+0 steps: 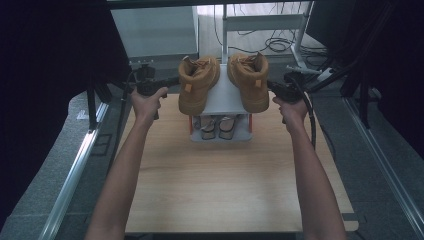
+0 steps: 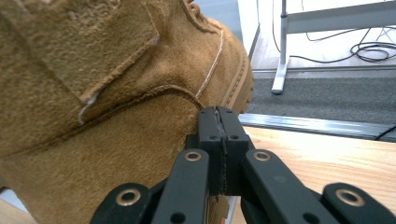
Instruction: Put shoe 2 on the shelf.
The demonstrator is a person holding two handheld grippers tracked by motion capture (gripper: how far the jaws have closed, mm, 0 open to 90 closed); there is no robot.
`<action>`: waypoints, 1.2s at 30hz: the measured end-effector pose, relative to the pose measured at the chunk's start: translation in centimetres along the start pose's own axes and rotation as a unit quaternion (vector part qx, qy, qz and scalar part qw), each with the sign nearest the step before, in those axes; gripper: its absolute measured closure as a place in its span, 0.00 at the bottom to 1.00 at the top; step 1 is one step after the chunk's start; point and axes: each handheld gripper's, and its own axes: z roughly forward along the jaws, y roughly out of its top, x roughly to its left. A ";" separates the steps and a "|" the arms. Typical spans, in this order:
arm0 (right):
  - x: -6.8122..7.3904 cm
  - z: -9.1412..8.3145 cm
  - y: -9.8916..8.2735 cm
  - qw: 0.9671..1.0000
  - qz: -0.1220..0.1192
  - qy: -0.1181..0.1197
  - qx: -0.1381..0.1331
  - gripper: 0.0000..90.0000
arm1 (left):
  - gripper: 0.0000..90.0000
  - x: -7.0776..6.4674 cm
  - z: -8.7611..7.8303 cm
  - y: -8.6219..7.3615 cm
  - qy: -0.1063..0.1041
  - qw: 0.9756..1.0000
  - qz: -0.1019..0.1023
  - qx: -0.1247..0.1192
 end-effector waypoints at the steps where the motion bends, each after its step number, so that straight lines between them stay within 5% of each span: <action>1: 0.2 0.1 0.0 1.000 -0.005 0.000 0.001 0.99 | 1.00 0.0 0.1 0.0 0.000 1.000 -0.001 -0.001; 21: 1.7 2.4 -0.2 0.999 -0.026 -0.022 0.005 0.99 | 1.00 -0.7 1.7 -0.7 -0.010 1.000 -0.023 -0.014; 30: 1.2 3.3 0.0 1.000 -0.006 -0.021 0.001 0.99 | 1.00 -1.0 2.1 -1.0 0.003 1.000 -0.021 -0.023; 36: 2.1 3.6 0.2 0.999 -0.027 -0.033 0.007 0.99 | 1.00 -1.8 2.9 -1.3 -0.020 0.999 -0.026 -0.026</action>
